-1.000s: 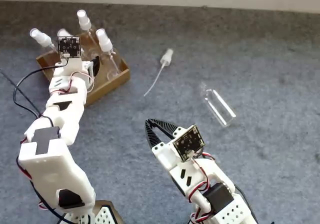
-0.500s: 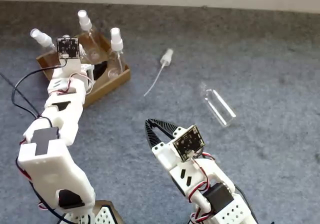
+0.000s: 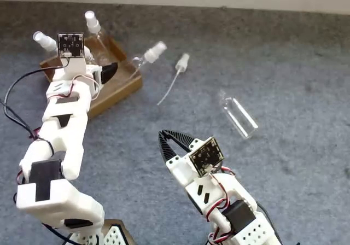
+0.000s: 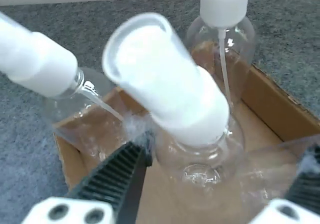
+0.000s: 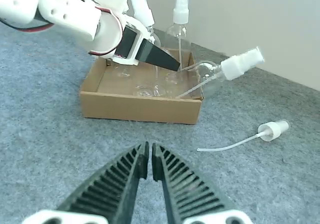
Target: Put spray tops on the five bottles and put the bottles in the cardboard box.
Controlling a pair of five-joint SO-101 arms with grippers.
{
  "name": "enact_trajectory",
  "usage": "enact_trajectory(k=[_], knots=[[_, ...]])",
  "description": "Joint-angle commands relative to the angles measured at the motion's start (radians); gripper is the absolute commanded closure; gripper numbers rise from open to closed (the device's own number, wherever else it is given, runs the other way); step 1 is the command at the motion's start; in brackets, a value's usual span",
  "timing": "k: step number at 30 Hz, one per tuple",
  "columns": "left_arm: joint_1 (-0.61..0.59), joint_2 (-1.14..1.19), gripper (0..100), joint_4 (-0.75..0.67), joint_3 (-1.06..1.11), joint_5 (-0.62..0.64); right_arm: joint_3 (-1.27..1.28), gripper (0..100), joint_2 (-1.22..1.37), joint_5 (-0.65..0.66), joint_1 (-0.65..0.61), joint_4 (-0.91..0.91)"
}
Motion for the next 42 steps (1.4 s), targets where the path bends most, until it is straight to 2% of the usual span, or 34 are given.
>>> enact_trajectory(k=[1,11,20,30,37,42], knots=[[0.021,-0.065,60,0.026,-0.008,-0.011,0.130,98.4,-0.008,0.009,0.012,0.004],[-0.021,-0.064,60,0.026,-0.007,-0.011,0.130,98.4,-0.008,0.009,0.012,0.005],[-0.012,-0.068,60,0.029,0.013,-0.009,0.130,98.4,-0.008,0.009,0.012,0.005],[0.013,-0.229,60,0.029,0.136,-0.041,0.130,98.4,-0.008,0.009,0.012,0.005],[0.013,-0.306,60,0.184,0.154,-0.057,0.130,98.4,-0.008,0.009,0.012,0.005],[0.013,-0.321,60,0.207,0.156,-0.057,0.130,98.4,-0.008,0.009,0.012,0.005]])
